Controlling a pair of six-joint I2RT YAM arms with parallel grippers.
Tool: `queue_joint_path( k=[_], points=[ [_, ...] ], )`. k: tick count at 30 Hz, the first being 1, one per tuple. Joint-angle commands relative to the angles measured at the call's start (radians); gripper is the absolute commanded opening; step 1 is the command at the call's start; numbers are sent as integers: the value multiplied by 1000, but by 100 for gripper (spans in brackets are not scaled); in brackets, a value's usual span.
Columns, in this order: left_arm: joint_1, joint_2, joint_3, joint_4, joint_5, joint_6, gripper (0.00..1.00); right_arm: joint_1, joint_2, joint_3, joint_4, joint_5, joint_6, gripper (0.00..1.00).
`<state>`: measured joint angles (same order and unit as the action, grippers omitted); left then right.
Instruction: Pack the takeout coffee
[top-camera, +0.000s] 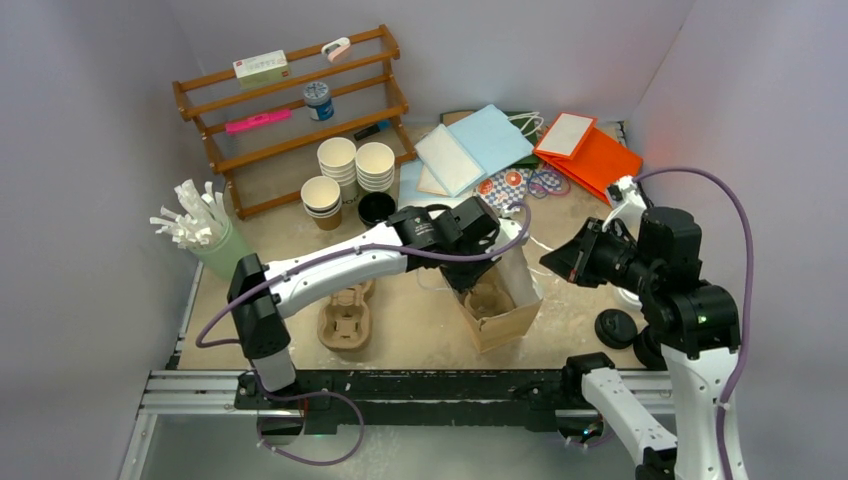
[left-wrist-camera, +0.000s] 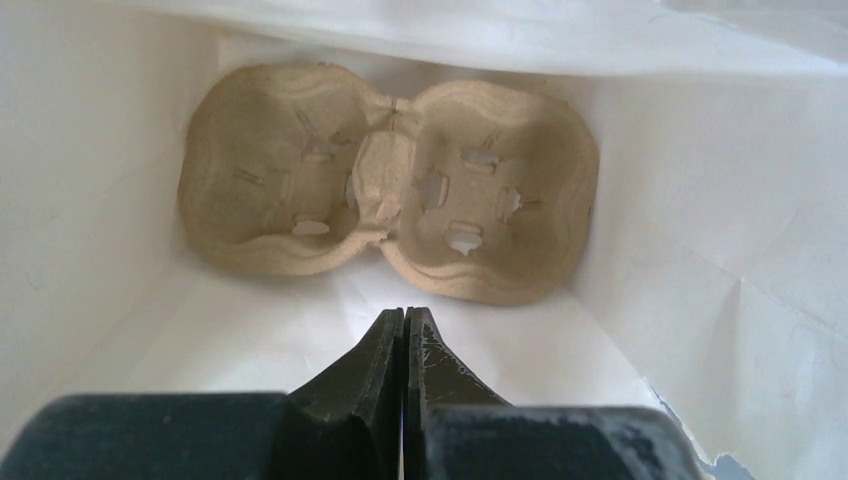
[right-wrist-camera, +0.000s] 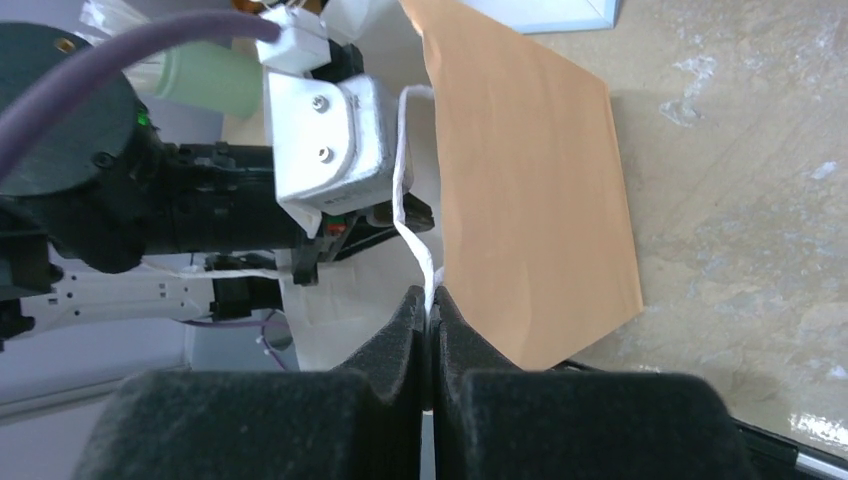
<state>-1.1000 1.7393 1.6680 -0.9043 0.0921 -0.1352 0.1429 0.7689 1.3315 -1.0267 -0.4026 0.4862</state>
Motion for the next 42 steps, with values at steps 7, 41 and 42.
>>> queue_joint_path(
  k=[7, 41, 42],
  points=[
    [91, 158, 85, 89, 131, 86, 0, -3, 37, 4, -67, 42, -46, 0],
    [85, 18, -44, -9, 199, 121, 0, 38, 436, 327, -135, 255, -165, 45],
    [85, 27, -31, -13, 194, 125, 0, 38, 430, 294, -125, 243, -185, 48]
  ],
)
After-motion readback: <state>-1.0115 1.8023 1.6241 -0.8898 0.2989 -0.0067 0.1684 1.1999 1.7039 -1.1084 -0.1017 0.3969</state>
